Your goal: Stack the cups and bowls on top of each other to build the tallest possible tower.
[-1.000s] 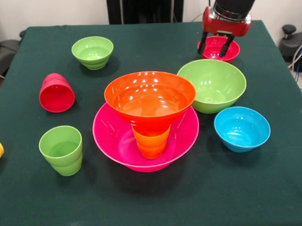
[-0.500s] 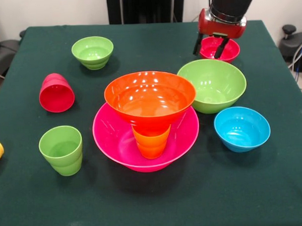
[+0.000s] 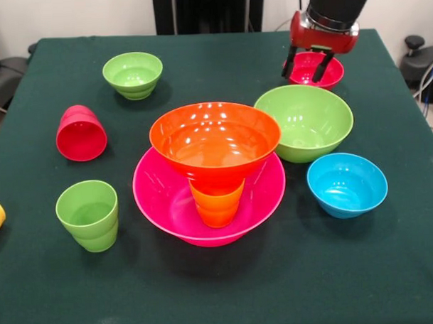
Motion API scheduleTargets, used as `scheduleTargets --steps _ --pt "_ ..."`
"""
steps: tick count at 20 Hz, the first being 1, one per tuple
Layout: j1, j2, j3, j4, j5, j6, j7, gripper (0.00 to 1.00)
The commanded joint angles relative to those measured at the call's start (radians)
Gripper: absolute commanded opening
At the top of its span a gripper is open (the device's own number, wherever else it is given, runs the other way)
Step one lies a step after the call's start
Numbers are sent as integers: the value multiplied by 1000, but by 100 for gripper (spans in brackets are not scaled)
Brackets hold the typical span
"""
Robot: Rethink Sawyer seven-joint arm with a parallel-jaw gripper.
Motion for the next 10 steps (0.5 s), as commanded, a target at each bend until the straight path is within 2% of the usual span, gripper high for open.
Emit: scheduleTargets --steps 1,10 --pt "17 -1 42 -40 45 -24 85 100" --pt "23 3 34 -36 62 -55 87 100"
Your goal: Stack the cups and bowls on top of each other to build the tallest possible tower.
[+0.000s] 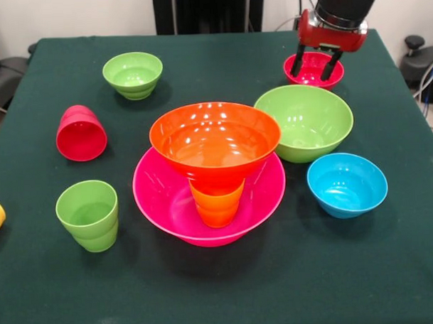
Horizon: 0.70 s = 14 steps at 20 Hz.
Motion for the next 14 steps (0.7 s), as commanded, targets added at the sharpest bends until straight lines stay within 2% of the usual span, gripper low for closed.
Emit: scheduleTargets --steps 1,14 --pt "13 8 33 -36 25 -60 89 100" --pt "42 32 16 -53 30 -56 114 100"
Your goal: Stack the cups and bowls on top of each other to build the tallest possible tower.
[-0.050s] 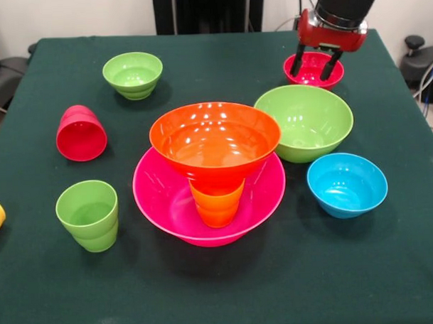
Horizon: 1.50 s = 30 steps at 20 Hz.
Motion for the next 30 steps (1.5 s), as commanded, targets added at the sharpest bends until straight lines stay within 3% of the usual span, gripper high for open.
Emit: scheduleTargets --steps 1,30 --pt "34 32 21 -54 29 -55 115 100" --pt "74 68 -1 -76 64 -69 117 100"
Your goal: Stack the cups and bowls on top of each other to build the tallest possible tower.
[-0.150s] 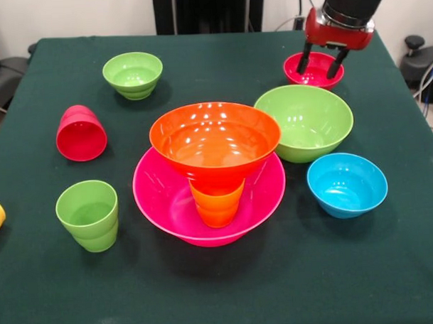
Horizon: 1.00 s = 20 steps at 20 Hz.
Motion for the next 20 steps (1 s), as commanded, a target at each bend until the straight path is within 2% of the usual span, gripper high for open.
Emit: scheduleTargets --steps 1,8,12,20 --pt "24 48 27 -71 27 -70 113 100" --pt "-3 51 58 -87 -12 -64 11 100" --pt "-23 46 63 -85 -22 -69 -11 100" --pt "-45 -16 64 -18 -52 -102 -37 100"
